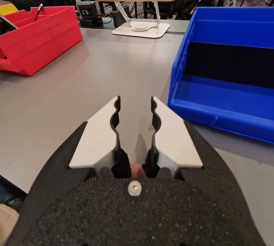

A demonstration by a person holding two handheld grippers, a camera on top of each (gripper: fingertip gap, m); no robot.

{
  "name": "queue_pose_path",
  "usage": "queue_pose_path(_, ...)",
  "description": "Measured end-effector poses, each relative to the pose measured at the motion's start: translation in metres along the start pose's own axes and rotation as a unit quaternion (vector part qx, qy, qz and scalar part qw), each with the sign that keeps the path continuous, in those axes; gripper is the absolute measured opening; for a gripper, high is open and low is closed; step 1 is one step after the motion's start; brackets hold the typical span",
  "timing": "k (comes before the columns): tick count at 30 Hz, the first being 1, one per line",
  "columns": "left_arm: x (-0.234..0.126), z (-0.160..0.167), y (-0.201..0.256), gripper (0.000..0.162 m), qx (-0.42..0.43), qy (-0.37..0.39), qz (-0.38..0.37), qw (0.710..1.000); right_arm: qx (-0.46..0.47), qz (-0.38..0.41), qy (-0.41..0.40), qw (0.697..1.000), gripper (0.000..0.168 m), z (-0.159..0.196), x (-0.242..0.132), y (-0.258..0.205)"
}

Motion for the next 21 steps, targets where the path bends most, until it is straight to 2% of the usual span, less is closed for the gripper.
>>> queue_pose_path(1, -0.01, -0.003, 0.0, 0.003, 0.001, 0.021, -0.001, 1.0, 0.001, 0.001, 0.001, 1.0, 0.04, 0.0, 0.0, 0.001)
queue_pose_path(6, -0.077, -0.021, 0.0, 0.003, -0.008, 0.147, -0.026, 0.989, 0.004, 0.001, 0.0, 1.0, 0.04, 0.0, 0.0, 0.002)
queue_pose_path(9, -0.122, -0.028, 0.002, 0.003, -0.037, 0.232, -0.005, 0.972, 0.004, 0.001, 0.001, 1.0, 0.04, 0.0, 0.0, 0.001)
queue_pose_path(12, -0.162, -0.035, 0.014, 0.003, -0.07, 0.315, 0.06, 0.945, 0.005, 0.001, 0.001, 1.0, 0.04, 0.0, 0.0, 0.001)
queue_pose_path(14, -0.18, -0.038, 0.039, 0.003, -0.075, 0.353, 0.14, 0.922, 0.005, 0.002, 0.001, 1.0, 0.04, 0.0, -0.001, 0.002)
queue_pose_path(17, -0.174, -0.04, 0.104, 0.003, -0.068, 0.348, 0.254, 0.9, 0.005, 0.001, 0.001, 1.0, 0.04, 0.0, 0.0, 0.001)
queue_pose_path(21, -0.106, -0.03, 0.202, 0.003, -0.086, 0.268, 0.323, 0.904, 0.004, 0.001, 0.002, 1.0, 0.04, -0.001, -0.001, 0.001)
Point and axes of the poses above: each gripper's, where its closed fingertips meet, x out along the fingers, z out of its underside, y = z × x across the jaws, the point moved 5 cm from there along -x, back along the fingers, and after that the axes turned 2 degrees about -y, right-handed, at the moved point
